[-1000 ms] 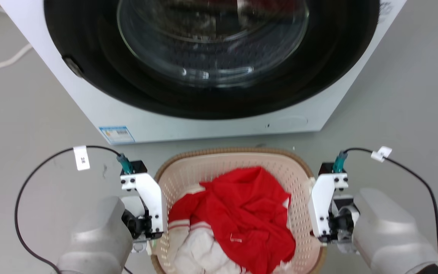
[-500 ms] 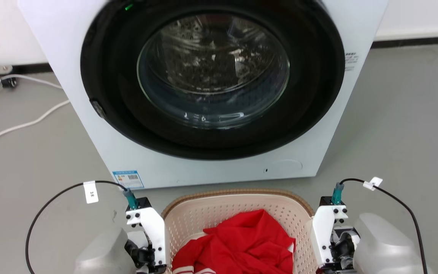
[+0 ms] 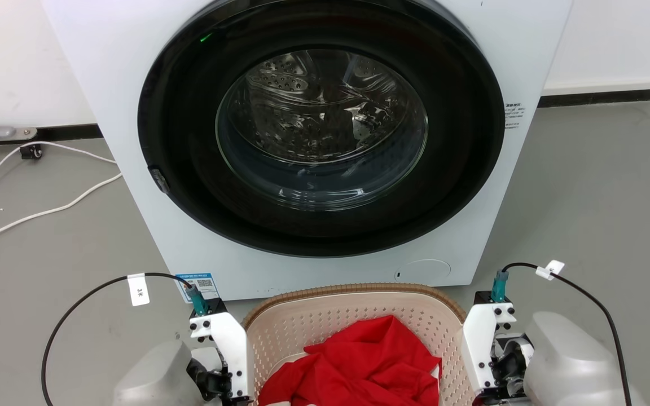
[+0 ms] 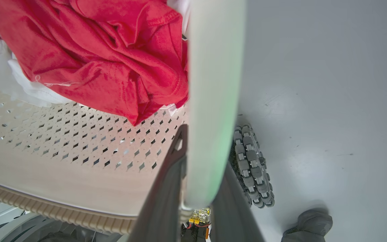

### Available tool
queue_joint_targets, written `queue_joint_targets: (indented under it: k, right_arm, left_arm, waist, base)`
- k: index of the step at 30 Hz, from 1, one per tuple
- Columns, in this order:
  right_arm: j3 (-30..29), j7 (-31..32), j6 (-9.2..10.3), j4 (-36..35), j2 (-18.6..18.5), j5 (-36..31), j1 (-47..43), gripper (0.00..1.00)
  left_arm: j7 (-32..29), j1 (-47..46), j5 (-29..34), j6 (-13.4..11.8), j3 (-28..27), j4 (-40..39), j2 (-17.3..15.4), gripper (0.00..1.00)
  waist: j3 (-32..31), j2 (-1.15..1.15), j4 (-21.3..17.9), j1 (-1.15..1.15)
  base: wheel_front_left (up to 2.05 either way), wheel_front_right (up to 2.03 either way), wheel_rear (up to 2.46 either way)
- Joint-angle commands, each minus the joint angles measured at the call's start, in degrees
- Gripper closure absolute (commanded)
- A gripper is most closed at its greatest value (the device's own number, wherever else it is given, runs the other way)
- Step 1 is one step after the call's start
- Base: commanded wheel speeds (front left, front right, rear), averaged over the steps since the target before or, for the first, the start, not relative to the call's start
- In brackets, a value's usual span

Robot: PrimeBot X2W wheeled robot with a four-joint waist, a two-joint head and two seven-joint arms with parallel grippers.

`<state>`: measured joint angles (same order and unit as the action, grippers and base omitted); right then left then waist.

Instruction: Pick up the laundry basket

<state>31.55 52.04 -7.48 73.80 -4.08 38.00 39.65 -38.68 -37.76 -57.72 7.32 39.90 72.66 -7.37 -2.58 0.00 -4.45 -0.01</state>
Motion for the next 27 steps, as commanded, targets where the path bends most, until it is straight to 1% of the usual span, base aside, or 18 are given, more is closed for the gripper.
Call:
queue_joint_targets:
  k: [1,5,27]
  right_arm:
    - [0.00,0.14,-0.02,0.04,0.16,-0.54,0.43,1.00]
    - [-0.18,0.35,-0.02,0.02,0.21,-1.22,1.52,1.00]
    - [-2.54,1.69,-0.02,0.02,0.89,-2.29,0.29,1.00]
  left_arm:
    - [0.42,-0.25,-0.49,0.26,-0.15,-0.47,0.04,1.00]
    - [0.53,-0.35,-0.71,0.26,0.09,-0.44,-0.12,1.00]
    - [1.20,-0.40,-1.66,0.25,0.94,0.00,-0.32,1.00]
  waist:
    - [-0.09,0.00,0.07,0.01]
    - [0.02,0.00,0.12,0.01]
    - [0.55,0.00,0.03,0.01]
  base:
    - [0.00,0.00,0.00]
    - [0.00,0.00,0.00]
    - [0.00,0.00,0.00]
